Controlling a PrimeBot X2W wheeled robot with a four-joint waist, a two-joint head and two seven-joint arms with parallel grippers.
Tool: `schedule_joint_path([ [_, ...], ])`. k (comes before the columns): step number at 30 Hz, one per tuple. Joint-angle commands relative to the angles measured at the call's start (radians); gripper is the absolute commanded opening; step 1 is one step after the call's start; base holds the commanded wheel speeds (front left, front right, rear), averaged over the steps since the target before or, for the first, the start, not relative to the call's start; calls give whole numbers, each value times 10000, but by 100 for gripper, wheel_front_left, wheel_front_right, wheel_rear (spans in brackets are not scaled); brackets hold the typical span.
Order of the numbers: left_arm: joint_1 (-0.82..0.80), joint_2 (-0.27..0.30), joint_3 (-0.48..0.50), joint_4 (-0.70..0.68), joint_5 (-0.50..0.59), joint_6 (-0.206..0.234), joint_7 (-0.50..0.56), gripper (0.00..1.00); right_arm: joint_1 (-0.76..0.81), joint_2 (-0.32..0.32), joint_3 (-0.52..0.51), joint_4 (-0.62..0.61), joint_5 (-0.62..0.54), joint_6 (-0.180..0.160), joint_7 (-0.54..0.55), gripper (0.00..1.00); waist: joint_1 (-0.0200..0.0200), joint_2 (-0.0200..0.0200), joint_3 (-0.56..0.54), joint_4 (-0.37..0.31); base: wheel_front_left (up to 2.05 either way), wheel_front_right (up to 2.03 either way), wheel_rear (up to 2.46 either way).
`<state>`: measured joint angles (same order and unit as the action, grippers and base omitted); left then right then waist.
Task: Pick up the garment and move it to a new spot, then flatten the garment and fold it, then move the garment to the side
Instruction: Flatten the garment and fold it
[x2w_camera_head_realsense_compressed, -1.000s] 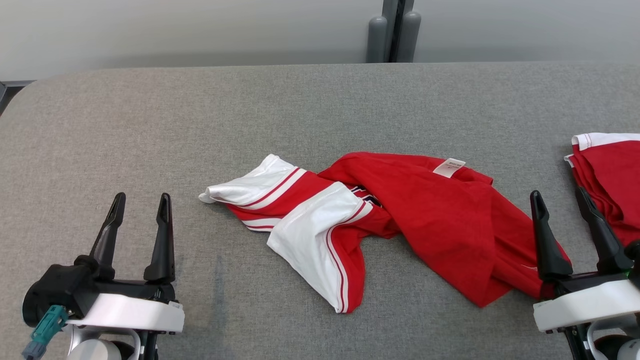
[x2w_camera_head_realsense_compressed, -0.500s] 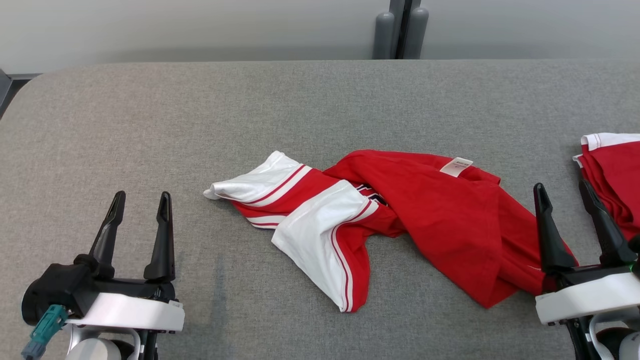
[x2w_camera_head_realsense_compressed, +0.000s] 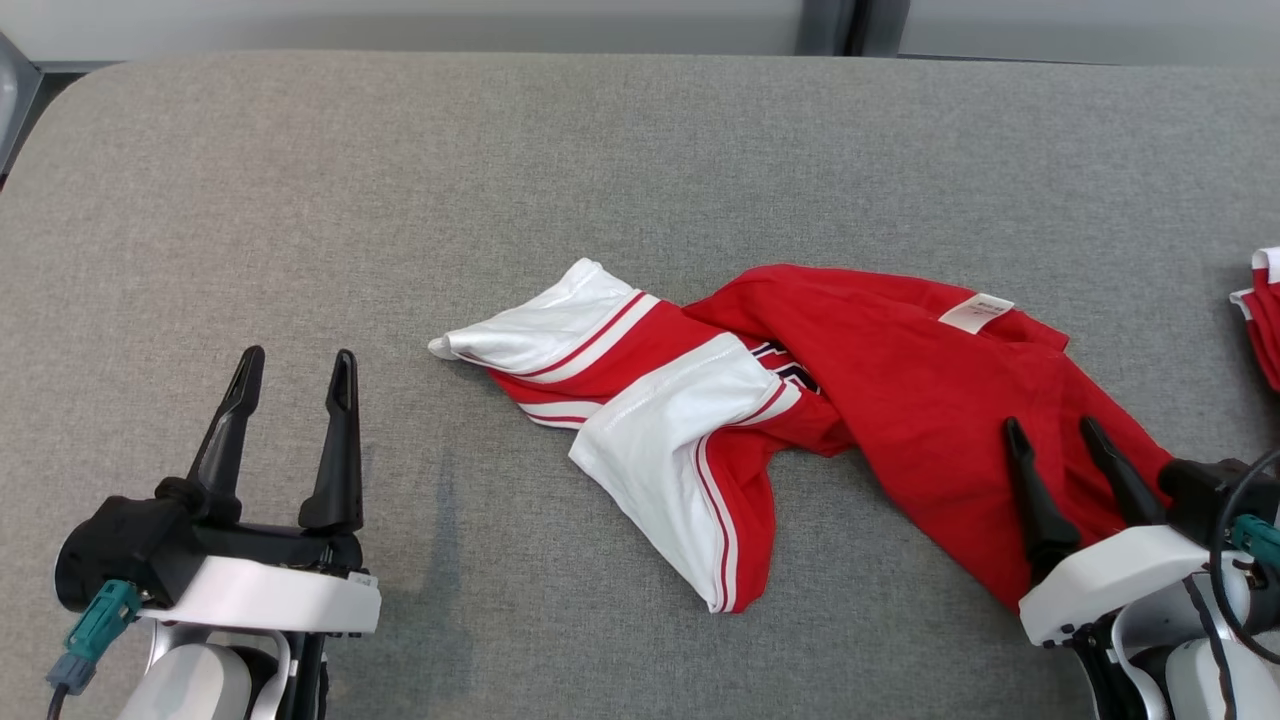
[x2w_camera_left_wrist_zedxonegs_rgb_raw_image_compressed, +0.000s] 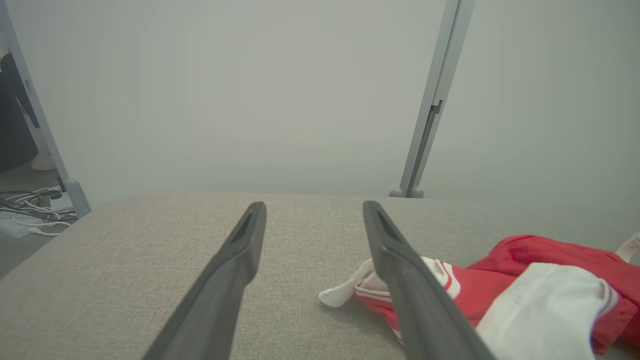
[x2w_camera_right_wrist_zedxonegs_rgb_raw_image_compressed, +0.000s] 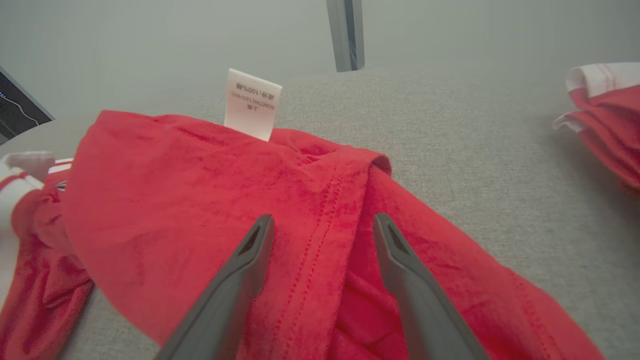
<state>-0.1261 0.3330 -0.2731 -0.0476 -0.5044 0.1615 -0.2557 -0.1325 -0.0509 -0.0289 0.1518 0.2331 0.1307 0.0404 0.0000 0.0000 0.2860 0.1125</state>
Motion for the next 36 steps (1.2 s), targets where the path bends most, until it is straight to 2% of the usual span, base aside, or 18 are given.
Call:
schedule_joint_path([
  [1, -146, 12, 34, 35, -3, -34, -29, 100, -117, -94, -74, 81, -21, 3, -108, 100, 0, 0, 66, 45, 0, 0, 0],
  [4, -214, -20, 67, 98, 41, -105, -49, 100, -453, -110, 5, 833, 196, 3, -211, 100, 0, 0, 168, 70, 0, 0, 0],
  [9, -303, -36, 101, 141, 82, -139, -60, 100, -743, -214, 302, 1291, 471, 3, -141, 100, 0, 0, 229, 70, 0, 0, 0],
  [10, -327, -48, 108, 150, 86, -157, -63, 100, -818, -244, 317, 1347, 513, 3, -177, 71, 0, 0, 236, 70, 0, 0, 0],
  [11, -333, -58, 114, 156, 95, -164, -65, 100, -863, -267, 387, 1370, 556, 3, -196, 27, 0, 0, 235, 68, 0, 0, 0],
  [12, -320, -64, 121, 164, 98, -175, -68, 100, -887, -282, 462, 1356, 599, 3, -226, 0, 0, 0, 227, 59, 0, 0, 0],
  [20, -223, -146, 165, 244, 137, -181, -81, 100, -1079, -414, 728, 502, 665, 3, -435, 0, 0, 0, 42, -72, 0, 0, 0],
  [29, -71, -212, 165, 286, 197, -186, -78, 100, -1022, -538, 445, -2014, -312, 3, -690, 0, 0, 0, -249, -326, 0, 0, 0],
  [36, 131, -240, 128, 301, 206, -189, -80, 100, -179, -434, -263, -3840, -931, 3, -373, 0, 0, 0, -474, -503, 0, 0, 0],
])
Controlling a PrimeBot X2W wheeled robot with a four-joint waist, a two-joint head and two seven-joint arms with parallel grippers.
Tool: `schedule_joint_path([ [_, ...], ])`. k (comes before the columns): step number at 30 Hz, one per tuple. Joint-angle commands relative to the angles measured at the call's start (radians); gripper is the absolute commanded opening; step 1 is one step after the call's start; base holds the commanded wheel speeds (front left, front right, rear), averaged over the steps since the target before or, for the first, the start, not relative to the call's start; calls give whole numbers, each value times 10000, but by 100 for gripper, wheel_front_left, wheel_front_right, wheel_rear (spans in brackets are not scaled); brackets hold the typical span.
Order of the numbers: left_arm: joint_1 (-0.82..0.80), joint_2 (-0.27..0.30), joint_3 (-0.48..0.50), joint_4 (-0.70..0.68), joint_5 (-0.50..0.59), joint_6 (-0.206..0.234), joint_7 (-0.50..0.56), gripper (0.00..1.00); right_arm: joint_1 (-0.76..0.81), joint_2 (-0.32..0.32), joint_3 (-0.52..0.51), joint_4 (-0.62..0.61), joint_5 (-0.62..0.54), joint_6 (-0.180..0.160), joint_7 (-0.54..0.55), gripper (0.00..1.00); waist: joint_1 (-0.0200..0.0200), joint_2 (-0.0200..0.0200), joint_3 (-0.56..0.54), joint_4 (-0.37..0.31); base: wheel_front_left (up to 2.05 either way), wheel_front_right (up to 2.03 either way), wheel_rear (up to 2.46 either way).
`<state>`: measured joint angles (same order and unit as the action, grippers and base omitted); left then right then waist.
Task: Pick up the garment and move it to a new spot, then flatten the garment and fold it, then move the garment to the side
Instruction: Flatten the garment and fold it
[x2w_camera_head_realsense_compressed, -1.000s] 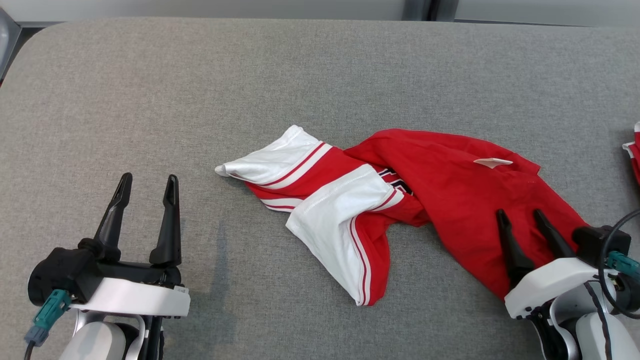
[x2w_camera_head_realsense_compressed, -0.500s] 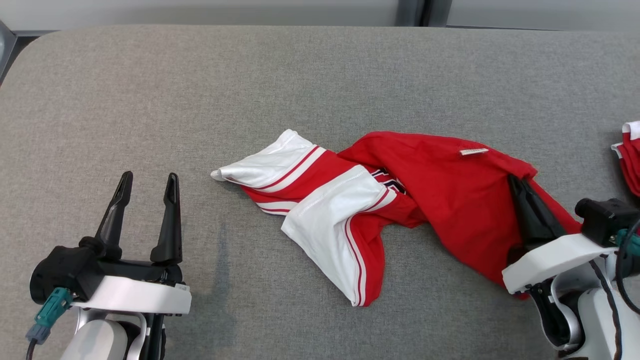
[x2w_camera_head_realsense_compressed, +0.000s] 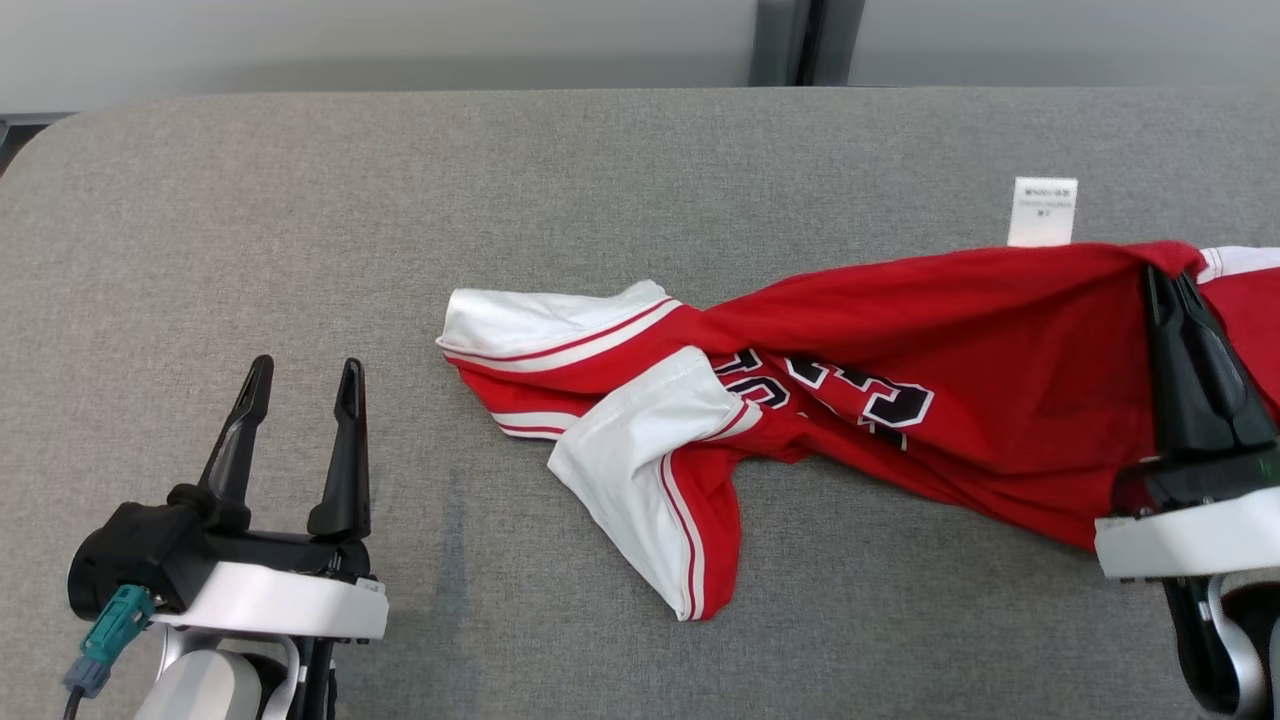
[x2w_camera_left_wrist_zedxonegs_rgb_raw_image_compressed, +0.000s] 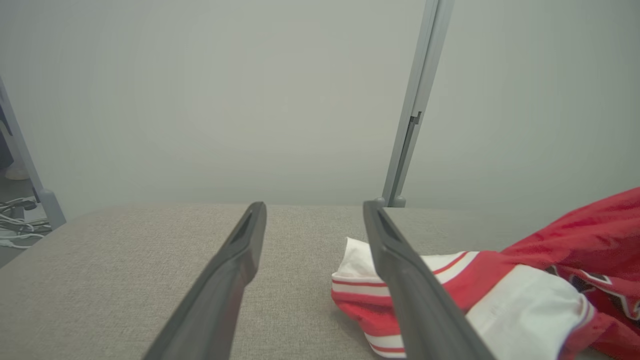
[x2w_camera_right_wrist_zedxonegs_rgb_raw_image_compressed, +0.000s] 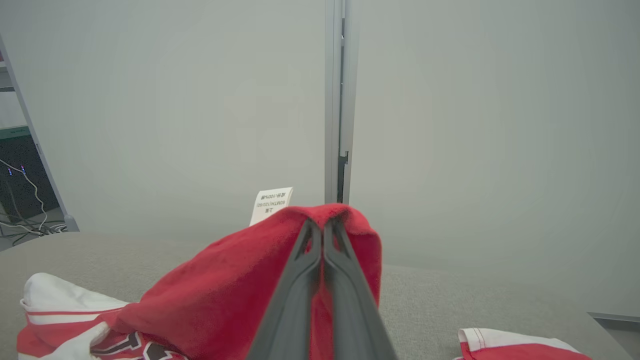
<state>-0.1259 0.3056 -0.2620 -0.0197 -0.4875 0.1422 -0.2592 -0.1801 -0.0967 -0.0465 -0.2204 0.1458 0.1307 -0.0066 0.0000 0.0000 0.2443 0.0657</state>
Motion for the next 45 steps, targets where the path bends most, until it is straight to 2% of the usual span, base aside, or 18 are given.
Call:
schedule_joint_path([
  [1, 153, 31, 9, 15, 37, 3, -45, 100, 525, 77, -168, -211, -44, 3, 214, 0, 0, 0, -75, -48, 0, 0, 0],
  [6, 156, 24, -26, 31, 23, -37, -42, 100, 1803, 334, -333, 120, 317, 3, 566, 0, 0, 0, -156, -68, 0, 0, 0],
  [10, 201, 60, -38, 47, 9, -46, -42, 100, 2595, 431, -249, 985, 780, 3, 535, 0, 0, 0, -199, -90, 0, 0, 0],
  [18, 123, 123, -72, 40, -6, -35, -7, 100, 2735, 434, -22, 2782, 1697, 3, -143, 0, 0, 0, -213, -125, 0, 0, 0],
  [19, 126, 133, -72, 35, -6, -25, -8, 100, 2670, 430, 0, 2918, 1707, 3, -246, 20, 0, 0, -223, -132, 0, 0, 0],
  [20, 140, 150, -71, 26, -1, -11, -7, 100, 2628, 430, 20, 2994, 1728, 3, -376, 92, 0, 0, -230, -137, 0, 0, 0],
  [21, 160, 153, -74, 18, 0, 2, -8, 100, 2572, 429, -3, 3059, 1718, 3, -470, 100, 0, 0, -242, -139, 0, 0, 0],
  [25, 264, 195, -51, 5, -29, 60, -2, 100, 2426, 431, -118, 2825, 1509, 3, -753, 100, 0, 0, -305, -160, 0, 0, 0],
  [30, 356, 202, -43, -13, -37, 102, 4, 100, 2244, 433, -294, 1963, 1182, 3, -817, 100, 0, 0, -419, -174, 0, 0, 0],
  [34, 363, 202, -84, 28, -61, 110, 15, 100, 2063, 434, -302, 1122, 764, 3, -602, 100, 0, 0, -530, -145, 0, 0, 0],
  [35, 405, 278, -236, 140, -107, 83, 91, 100, 2226, 434, -270, 188, 543, 3, 97, 100, 0, 0, -787, 13, 0, 0, 0],
  [40, 449, 298, -298, 159, -135, 93, 155, 100, 2260, 434, -266, 193, 604, 3, 175, 100, 0, 0, -843, 34, 0, 0, 0],
  [45, -40, 426, -402, 77, -86, -118, 308, 100, 2308, 435, -299, 180, 623, 3, 219, 100, 0, 0, -832, 101, 0, 0, 0],
])
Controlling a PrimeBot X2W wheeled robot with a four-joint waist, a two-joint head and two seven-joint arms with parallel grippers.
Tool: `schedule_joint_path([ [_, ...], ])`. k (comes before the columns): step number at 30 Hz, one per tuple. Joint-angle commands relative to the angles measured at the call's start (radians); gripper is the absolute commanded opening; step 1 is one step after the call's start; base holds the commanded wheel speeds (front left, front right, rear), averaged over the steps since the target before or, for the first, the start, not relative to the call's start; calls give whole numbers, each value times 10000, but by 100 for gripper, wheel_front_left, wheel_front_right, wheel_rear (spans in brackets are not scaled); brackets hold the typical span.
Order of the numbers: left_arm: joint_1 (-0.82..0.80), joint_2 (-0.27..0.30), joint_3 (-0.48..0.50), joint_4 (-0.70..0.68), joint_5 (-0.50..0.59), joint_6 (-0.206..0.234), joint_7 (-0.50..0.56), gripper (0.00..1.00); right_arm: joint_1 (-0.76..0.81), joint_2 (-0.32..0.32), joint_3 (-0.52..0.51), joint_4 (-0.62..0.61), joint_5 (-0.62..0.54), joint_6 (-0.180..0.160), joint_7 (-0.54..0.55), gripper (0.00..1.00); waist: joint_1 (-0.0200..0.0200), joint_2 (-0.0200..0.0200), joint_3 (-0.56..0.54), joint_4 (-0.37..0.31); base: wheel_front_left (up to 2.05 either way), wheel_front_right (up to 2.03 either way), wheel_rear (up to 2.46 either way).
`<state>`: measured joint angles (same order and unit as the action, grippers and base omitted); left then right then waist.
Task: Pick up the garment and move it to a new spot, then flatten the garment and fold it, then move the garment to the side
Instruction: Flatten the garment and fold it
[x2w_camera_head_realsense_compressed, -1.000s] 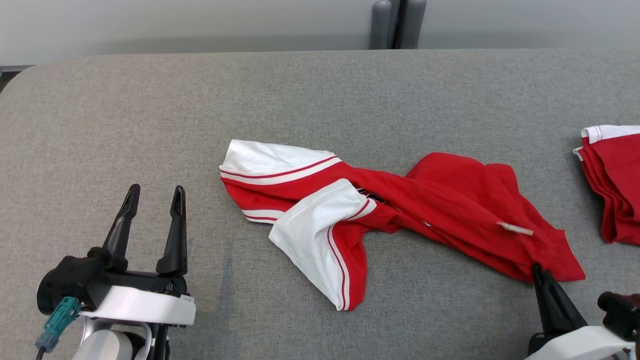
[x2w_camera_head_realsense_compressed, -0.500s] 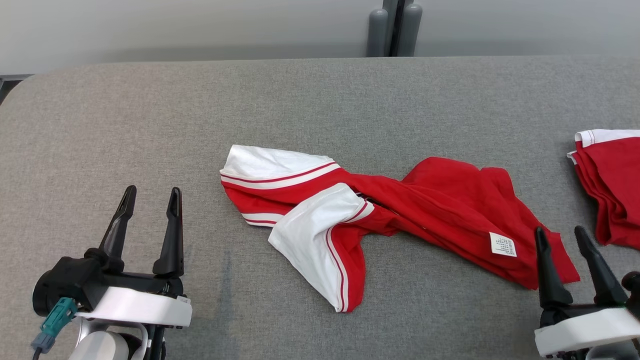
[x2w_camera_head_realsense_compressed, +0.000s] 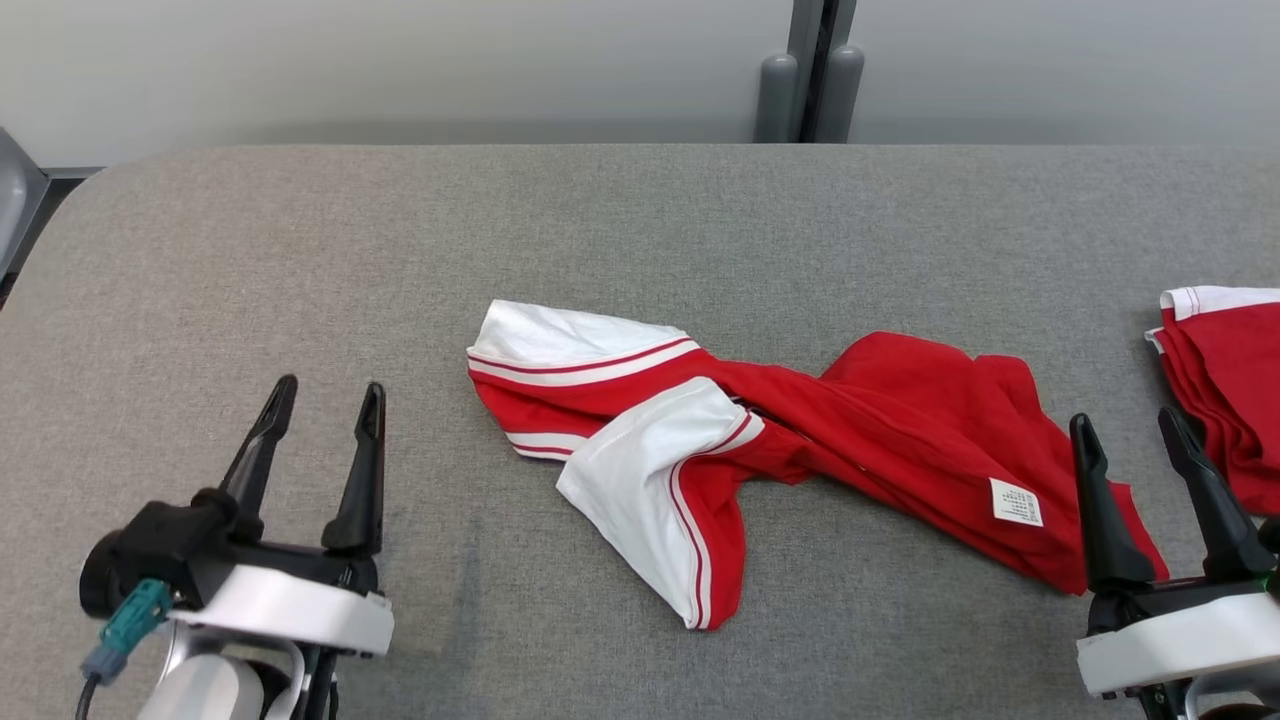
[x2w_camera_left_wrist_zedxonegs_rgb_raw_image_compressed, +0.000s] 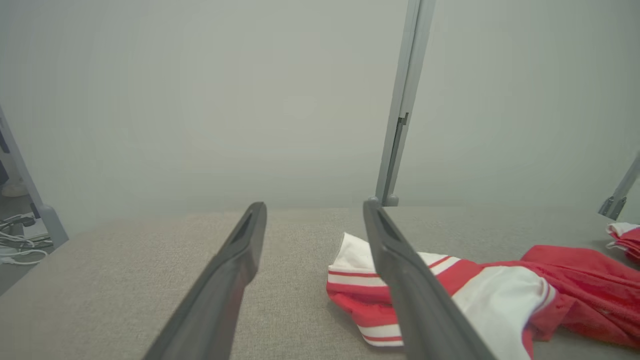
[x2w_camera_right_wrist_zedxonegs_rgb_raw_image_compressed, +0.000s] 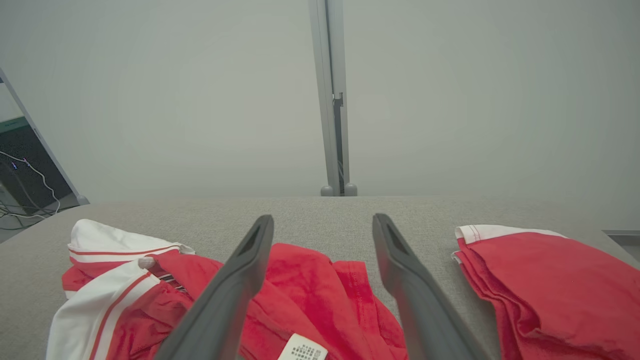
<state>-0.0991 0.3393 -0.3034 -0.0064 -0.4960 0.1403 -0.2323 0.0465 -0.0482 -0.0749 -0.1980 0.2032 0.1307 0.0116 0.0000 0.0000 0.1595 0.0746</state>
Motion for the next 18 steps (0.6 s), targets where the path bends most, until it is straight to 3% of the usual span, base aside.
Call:
schedule_joint_path([
  [1, -477, 111, -32, -97, 32, -125, 99, 100, 33, -51, -19, -59, 55, 3, 38, 100, 0, 0, 49, 22, 0, 0, 0],
  [9, -2915, 15, -677, 0, -97, -953, 1494, 100, -298, -50, 48, -198, 50, 3, 19, 100, 0, 0, 737, -54, 0, 0, 0],
  [18, -5013, -578, -1109, 3653, -1646, -2153, 3709, 100, -723, -47, 407, 135, 271, 3, -217, 100, 0, 0, 1414, -523, 0, 0, 0],
])
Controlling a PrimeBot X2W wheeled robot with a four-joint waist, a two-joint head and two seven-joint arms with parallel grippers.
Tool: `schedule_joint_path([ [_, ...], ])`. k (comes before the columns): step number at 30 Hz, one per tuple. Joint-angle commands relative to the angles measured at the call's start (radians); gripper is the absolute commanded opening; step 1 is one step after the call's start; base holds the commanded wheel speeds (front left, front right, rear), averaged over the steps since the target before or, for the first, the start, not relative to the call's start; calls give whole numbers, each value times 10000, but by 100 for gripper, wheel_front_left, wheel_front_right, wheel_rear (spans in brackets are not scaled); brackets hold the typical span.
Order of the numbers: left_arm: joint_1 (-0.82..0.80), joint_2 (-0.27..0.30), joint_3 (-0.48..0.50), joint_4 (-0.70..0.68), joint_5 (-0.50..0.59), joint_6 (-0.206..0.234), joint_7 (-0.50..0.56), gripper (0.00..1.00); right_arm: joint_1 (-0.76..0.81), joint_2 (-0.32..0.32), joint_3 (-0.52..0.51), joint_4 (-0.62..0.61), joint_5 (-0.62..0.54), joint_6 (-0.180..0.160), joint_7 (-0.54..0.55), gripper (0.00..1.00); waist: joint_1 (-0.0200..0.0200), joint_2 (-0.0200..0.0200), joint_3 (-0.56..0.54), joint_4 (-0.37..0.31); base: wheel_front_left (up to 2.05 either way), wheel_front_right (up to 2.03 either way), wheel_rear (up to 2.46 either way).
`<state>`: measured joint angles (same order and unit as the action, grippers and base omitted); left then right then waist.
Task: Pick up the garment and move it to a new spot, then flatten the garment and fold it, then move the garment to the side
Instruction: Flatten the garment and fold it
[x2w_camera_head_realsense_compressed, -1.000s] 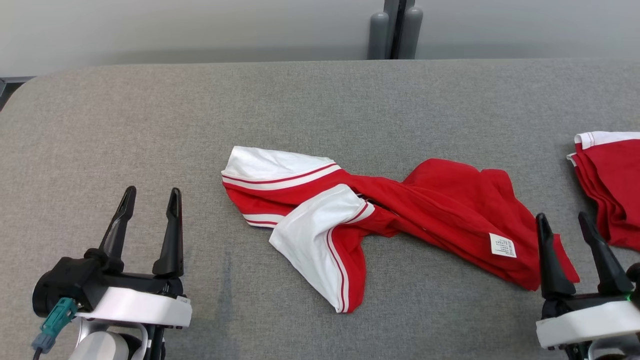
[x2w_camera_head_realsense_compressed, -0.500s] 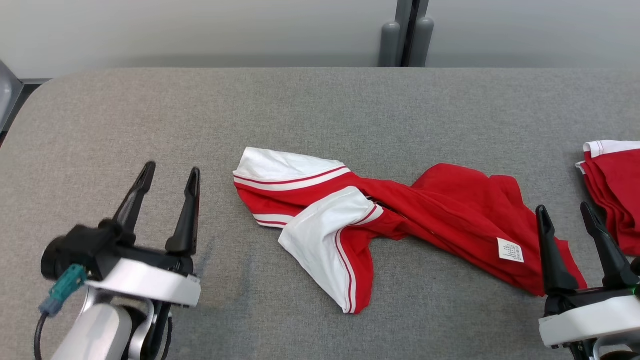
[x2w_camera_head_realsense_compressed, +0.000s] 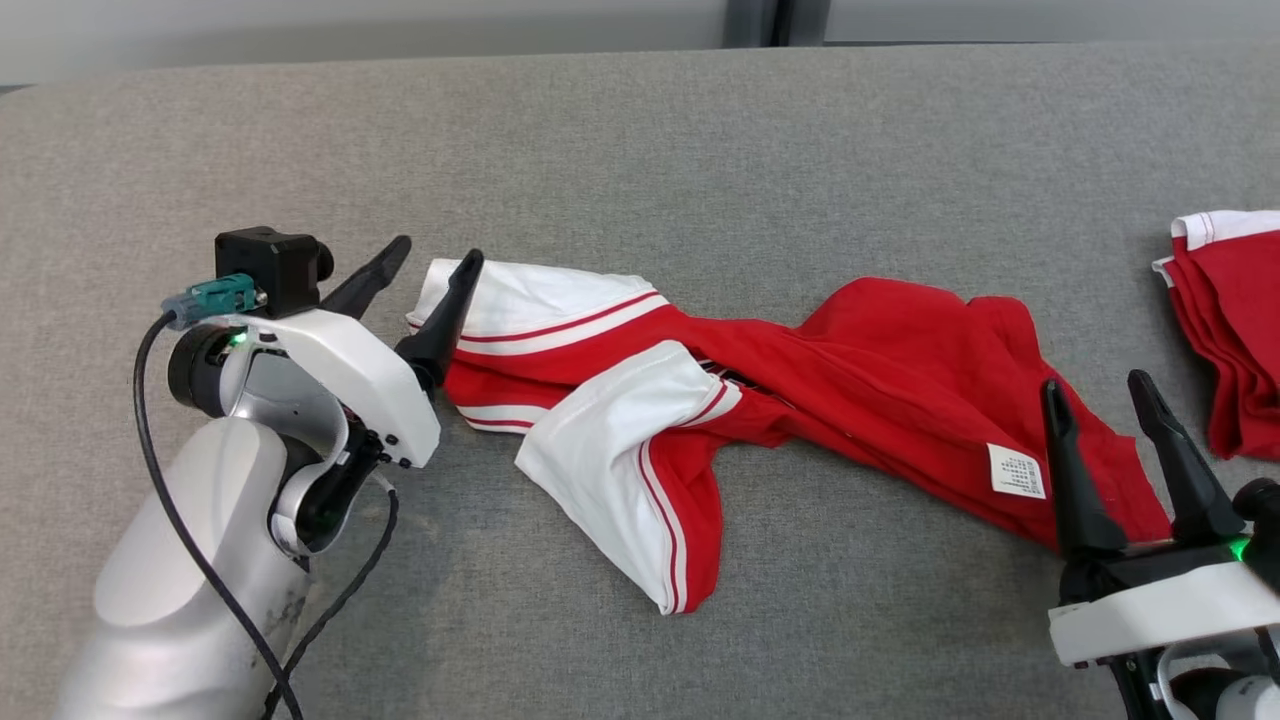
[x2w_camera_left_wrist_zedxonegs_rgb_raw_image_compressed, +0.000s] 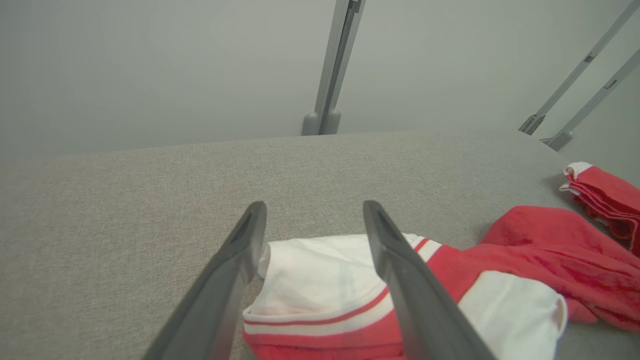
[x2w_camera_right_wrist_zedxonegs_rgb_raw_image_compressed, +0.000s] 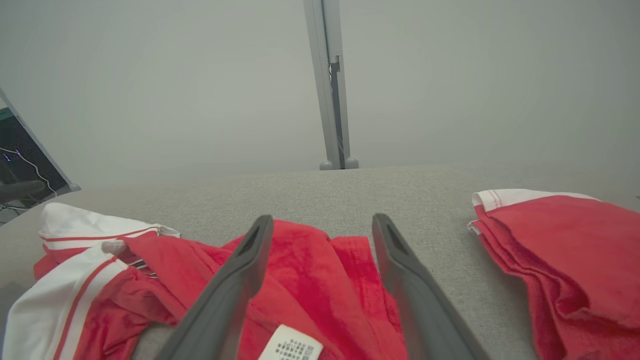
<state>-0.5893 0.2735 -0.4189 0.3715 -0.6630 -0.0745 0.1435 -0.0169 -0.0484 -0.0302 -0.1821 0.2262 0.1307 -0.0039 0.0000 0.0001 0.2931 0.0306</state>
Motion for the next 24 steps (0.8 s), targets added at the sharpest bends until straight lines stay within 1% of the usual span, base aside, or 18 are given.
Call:
schedule_joint_path([
  [1, -270, 52, 8, 262, -56, -76, 67, 100, -130, -48, -12, 38, 44, 3, -97, 100, 0, -1, 116, -118, 0, 0, 0],
  [5, -706, -41, -56, 1578, -413, -269, 458, 100, -189, -47, 122, 231, 157, 3, -224, 100, 0, -1, 229, -194, 0, 0, 0],
  [9, -1003, -169, -236, 2139, -836, -479, 781, 100, -209, -47, 160, 318, 254, 3, -310, 100, 0, -1, 306, -173, 0, 0, 0],
  [10, -1053, -159, -276, 2166, -943, -500, 775, 93, -233, -47, 160, 336, 267, 3, -329, 100, 0, -1, 320, -161, 0, 0, 0],
  [11, -1088, -131, -315, 2197, -1054, -527, 776, 65, -279, -48, 148, 363, 265, 3, -351, 100, 0, -1, 336, -152, 0, 0, 0],
  [13, -1129, -111, -474, 2258, -1269, -569, 892, 0, -357, -47, 162, 417, 228, 3, -362, 100, 0, -1, 357, -143, 0, 0, 0],
  [18, -1273, 91, -880, 1719, -1774, -571, 630, 0, -417, -47, 145, 464, 195, 3, -433, 100, 0, -1, 364, -142, 0, 0, 0],
  [21, -1399, 469, -1139, 1132, -1774, -560, 213, 0, -428, -47, 68, 473, 209, 3, -483, 100, 0, -1, 364, -117, 0, 0, 0],
  [24, -1416, 836, -1327, 437, -1441, -563, -427, 0, -406, -48, -66, 468, 234, 3, -515, 100, 0, -1, 320, -84, 0, 0, 0],
])
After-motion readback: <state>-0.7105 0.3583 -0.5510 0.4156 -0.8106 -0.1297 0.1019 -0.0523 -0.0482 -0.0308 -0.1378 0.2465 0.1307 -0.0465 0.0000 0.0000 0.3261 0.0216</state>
